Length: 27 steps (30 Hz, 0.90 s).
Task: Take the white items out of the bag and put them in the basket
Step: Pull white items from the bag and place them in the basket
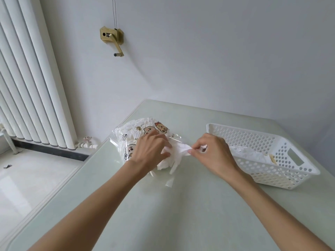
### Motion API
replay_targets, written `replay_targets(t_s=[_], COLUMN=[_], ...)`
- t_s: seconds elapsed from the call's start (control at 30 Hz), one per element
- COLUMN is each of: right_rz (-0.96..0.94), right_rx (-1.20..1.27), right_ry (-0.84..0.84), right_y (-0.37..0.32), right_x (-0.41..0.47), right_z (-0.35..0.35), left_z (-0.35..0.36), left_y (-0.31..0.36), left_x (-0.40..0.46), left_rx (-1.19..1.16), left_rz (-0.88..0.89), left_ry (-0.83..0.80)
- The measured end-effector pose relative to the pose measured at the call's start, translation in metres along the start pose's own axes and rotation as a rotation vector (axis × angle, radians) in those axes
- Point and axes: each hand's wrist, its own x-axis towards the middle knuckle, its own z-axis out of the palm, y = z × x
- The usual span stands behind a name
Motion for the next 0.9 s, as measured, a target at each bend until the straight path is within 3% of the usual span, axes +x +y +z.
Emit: replay_targets(t_s=[0.3, 0.43, 0.67, 0.9], right_rz=[0.006, -0.052, -0.078, -0.041], right_rx=[0.072, 0.202, 0.361, 0.557], right_ry=[0.108, 0.02, 0.219, 0.263], right_y=[0.004, 0.002, 0.006, 0.001], right_x=[0.003, 0.001, -0.006, -0.005], right_z=[-0.008, -0.01, -0.026, -0.043], left_z=[0.0, -0.001, 0.001, 0.004], left_y=[0.005, 0.004, 0.003, 0.003], left_x=[0.002, 0.004, 0.009, 0.013], left_rx=[-0.075, -0.067, -0.011, 0.035], left_rz=[-0.054, -0.056, -0.072, -0.051], left_ry=[0.011, 0.0, -0.027, -0.065])
